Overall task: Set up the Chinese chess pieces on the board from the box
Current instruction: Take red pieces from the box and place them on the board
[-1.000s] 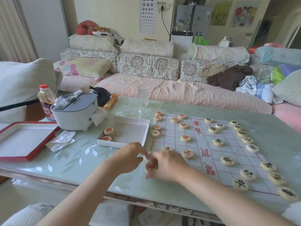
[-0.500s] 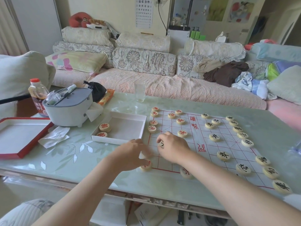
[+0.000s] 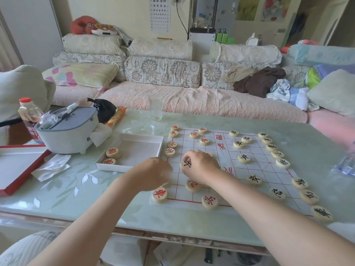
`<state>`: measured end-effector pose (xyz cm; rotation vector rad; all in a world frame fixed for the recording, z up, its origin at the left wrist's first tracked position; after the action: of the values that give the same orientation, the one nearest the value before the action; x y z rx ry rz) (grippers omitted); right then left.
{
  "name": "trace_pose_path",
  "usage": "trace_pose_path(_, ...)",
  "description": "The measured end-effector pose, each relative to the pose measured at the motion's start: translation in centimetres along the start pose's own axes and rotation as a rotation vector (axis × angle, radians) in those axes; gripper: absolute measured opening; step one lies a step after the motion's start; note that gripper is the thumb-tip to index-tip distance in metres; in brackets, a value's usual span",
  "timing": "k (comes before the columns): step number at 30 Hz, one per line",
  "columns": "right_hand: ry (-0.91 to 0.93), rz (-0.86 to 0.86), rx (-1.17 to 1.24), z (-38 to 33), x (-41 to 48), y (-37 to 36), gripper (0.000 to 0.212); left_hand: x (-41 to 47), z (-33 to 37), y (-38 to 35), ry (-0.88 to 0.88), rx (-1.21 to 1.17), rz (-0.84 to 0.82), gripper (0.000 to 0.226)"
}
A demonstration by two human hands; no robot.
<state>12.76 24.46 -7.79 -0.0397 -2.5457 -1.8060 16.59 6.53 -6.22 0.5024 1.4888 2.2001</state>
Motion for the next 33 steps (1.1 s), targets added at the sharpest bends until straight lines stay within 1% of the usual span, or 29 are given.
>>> trace_pose_path(3,-0.016,0.023,0.062,2.8,-0.6,2.2,0.016,2.4,2.3,0.4,-0.013,-0.068,0.083,0.026)
trace_pose_path(5,-0.044,0.031,0.109,5.6,-1.1,3.6,0.018,4.2,4.6,-0.1,-0.049,-0.097,0.101,0.024)
trace_pose_path(11,-0.228,0.071,0.137,15.3,-2.2,7.6,0.018,11.0,12.8,-3.9,-0.166,-0.183,0.057,0.025)
trace_pose_path(17,-0.395,0.148,0.134,23.1,-1.9,10.6,0.027,16.9,18.5,-7.0,-0.219,-0.179,0.017,0.033)
trace_pose_path(19,-0.463,0.145,0.171,25.5,-2.1,11.1,0.027,18.6,19.4,-8.2,-0.226,-0.184,-0.020,0.035)
trace_pose_path(21,-0.522,0.142,0.198,27.7,-2.3,11.3,0.026,20.0,20.0,-9.3,-0.244,-0.135,-0.081,0.037)
trace_pose_path(25,-0.595,0.145,0.177,31.1,-2.2,11.0,0.020,21.5,21.2,-11.3,-0.268,-0.065,-0.160,0.043)
trace_pose_path(29,-0.601,0.171,0.166,32.1,-2.3,10.8,0.017,22.3,21.1,-13.1,-0.280,-0.004,-0.203,0.044)
trace_pose_path(33,-0.575,0.220,0.210,32.1,-2.2,10.4,0.013,22.8,21.0,-13.6,-0.270,0.014,-0.162,0.040)
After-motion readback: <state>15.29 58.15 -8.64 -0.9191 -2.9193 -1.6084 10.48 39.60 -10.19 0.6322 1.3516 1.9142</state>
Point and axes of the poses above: each hand's wrist, its own x-axis towards the middle knuckle, its own y-axis out of the back of the hand, z = x × y, the point moved 3 cm from there along x, towards the middle knuckle, and after that the axes turned 14 degrees about -y, right-handed, at the moved point
